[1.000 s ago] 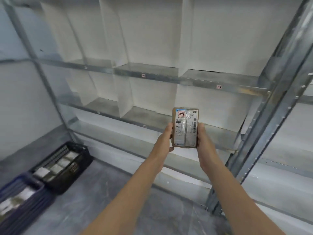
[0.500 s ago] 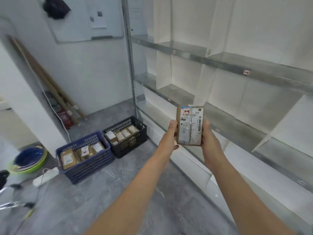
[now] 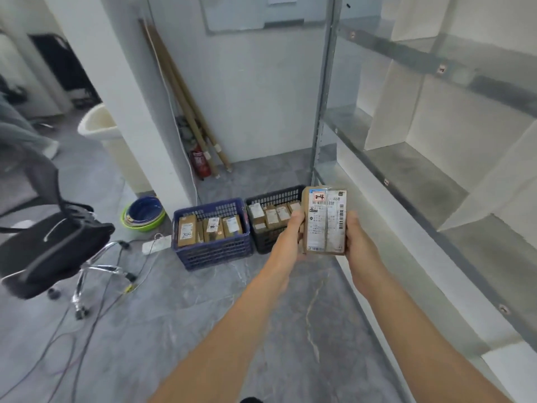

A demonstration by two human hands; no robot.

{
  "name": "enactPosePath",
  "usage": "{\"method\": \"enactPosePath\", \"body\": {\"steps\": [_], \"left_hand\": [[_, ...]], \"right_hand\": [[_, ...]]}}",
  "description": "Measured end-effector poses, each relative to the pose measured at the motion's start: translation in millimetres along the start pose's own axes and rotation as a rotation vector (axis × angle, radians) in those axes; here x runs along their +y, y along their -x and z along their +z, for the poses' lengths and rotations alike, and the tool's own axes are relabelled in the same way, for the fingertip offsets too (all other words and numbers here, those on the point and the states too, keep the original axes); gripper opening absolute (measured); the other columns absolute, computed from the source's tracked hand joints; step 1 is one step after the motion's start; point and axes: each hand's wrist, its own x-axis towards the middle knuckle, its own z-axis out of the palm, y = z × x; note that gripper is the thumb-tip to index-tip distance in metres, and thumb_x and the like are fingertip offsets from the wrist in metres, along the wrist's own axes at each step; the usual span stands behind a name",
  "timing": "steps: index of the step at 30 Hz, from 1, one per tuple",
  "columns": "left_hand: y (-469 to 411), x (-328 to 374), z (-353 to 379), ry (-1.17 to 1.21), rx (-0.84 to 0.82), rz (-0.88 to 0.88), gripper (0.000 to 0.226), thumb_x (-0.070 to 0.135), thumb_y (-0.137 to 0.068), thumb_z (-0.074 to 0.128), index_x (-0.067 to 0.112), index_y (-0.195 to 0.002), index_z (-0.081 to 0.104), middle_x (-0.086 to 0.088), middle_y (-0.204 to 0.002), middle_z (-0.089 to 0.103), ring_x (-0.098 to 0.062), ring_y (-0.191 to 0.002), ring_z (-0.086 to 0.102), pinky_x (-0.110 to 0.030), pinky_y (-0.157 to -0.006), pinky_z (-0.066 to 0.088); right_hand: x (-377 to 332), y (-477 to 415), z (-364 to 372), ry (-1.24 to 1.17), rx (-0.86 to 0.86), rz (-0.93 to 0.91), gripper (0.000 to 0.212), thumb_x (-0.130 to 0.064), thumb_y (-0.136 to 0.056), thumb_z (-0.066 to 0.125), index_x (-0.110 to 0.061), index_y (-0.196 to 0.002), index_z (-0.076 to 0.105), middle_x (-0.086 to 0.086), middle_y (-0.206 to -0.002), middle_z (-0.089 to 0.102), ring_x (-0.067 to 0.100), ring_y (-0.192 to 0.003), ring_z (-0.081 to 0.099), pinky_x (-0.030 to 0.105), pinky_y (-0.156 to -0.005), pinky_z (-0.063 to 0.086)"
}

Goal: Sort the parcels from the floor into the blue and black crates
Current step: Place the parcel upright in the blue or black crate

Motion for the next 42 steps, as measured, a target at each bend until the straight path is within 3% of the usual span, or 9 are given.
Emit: {"method": "enactPosePath", "body": {"steps": [3, 7, 14, 20, 23, 27, 29, 33, 42], "left_hand": [[-29.4, 3.4, -12.4, 0.033, 0.066, -0.032, 0.031, 0.058, -0.107, 0.03, 0.051, -0.11, 0.06, 0.032, -0.098, 0.062, 0.013, -0.093, 0.058, -0.029, -0.089, 0.053], [-75.2, 9.1, -34.1, 0.089, 0.11, -0.1, 0.032, 0.051, -0.109, 0.029, 0.046, -0.099, 0.059, 0.033, -0.079, 0.063, 0.021, -0.067, 0.061, -0.012, -0.059, 0.051], [-209.3, -1.3, -90.6, 0.088, 0.116, -0.178, 0.051, 0.058, -0.107, 0.029, 0.033, -0.143, 0.056, 0.021, -0.112, 0.062, 0.003, -0.106, 0.056, -0.03, -0.087, 0.049], [-313.0, 11.6, -135.1, 0.119, 0.128, -0.27, 0.051, 0.057, -0.107, 0.029, 0.03, -0.138, 0.06, 0.021, -0.105, 0.063, 0.003, -0.099, 0.057, -0.038, -0.101, 0.047], [-352.6, 17.6, -150.2, 0.127, 0.163, -0.324, 0.04, 0.056, -0.107, 0.032, 0.036, -0.124, 0.061, 0.02, -0.101, 0.064, 0.004, -0.092, 0.057, -0.031, -0.088, 0.05], [-404.1, 21.5, -163.8, 0.137, 0.18, -0.38, 0.035, 0.057, -0.107, 0.033, 0.041, -0.109, 0.064, 0.018, -0.1, 0.066, 0.004, -0.091, 0.06, -0.024, -0.074, 0.049], [-429.8, 22.0, -166.6, 0.14, 0.193, -0.407, 0.033, 0.056, -0.107, 0.034, 0.043, -0.102, 0.063, 0.02, -0.098, 0.066, 0.007, -0.085, 0.062, -0.022, -0.071, 0.049], [-491.1, 18.2, -167.1, 0.146, 0.225, -0.454, 0.039, 0.048, -0.109, 0.033, 0.027, -0.127, 0.061, 0.012, -0.103, 0.068, 0.011, -0.07, 0.062, -0.013, -0.055, 0.052], [-633.8, -31.7, -164.3, 0.143, 0.332, -0.64, 0.05, 0.059, -0.107, 0.029, 0.032, -0.134, 0.06, 0.011, -0.115, 0.068, -0.001, -0.099, 0.061, -0.025, -0.077, 0.047]], "right_hand": [[7.8, -42.1, 14.8, 0.011, -0.136, 0.063, 0.066, -0.077, -0.096, 0.034, -0.038, -0.141, 0.065, -0.005, -0.136, 0.071, 0.017, -0.13, 0.065, 0.052, -0.119, 0.041], [15.5, -98.9, 39.0, 0.051, -0.168, 0.123, 0.061, -0.073, -0.099, 0.034, -0.04, -0.141, 0.064, -0.009, -0.135, 0.072, 0.012, -0.128, 0.065, 0.047, -0.115, 0.044], [26.9, -223.0, 96.7, 0.148, -0.126, 0.245, 0.053, -0.068, -0.106, 0.033, -0.044, -0.146, 0.057, -0.015, -0.136, 0.068, 0.006, -0.123, 0.062, 0.027, -0.091, 0.043], [29.6, -315.3, 140.9, 0.155, -0.132, 0.314, 0.053, -0.058, -0.111, 0.029, -0.035, -0.151, 0.055, -0.008, -0.144, 0.065, 0.002, -0.118, 0.063, 0.019, -0.079, 0.045], [28.4, -352.9, 156.9, 0.162, -0.154, 0.364, 0.056, -0.058, -0.111, 0.026, -0.033, -0.154, 0.051, -0.003, -0.149, 0.061, 0.009, -0.125, 0.061, 0.021, -0.08, 0.046], [37.9, -407.8, 174.0, 0.128, -0.158, 0.413, 0.055, -0.056, -0.111, 0.029, -0.031, -0.153, 0.053, 0.001, -0.149, 0.062, 0.019, -0.136, 0.058, 0.045, -0.114, 0.046], [40.6, -436.5, 181.2, 0.132, -0.16, 0.455, 0.048, -0.052, -0.112, 0.035, -0.029, -0.147, 0.059, 0.002, -0.142, 0.067, 0.02, -0.129, 0.063, 0.051, -0.116, 0.045], [55.2, -498.1, 186.6, 0.126, -0.163, 0.501, 0.035, -0.045, -0.111, 0.043, -0.031, -0.134, 0.065, 0.002, -0.132, 0.072, 0.022, -0.122, 0.068, 0.053, -0.111, 0.05], [118.4, -638.4, 180.7, 0.182, -0.277, 0.711, 0.042, -0.047, -0.113, 0.034, -0.029, -0.139, 0.061, -0.004, -0.13, 0.07, 0.017, -0.122, 0.065, 0.039, -0.101, 0.052]]}}
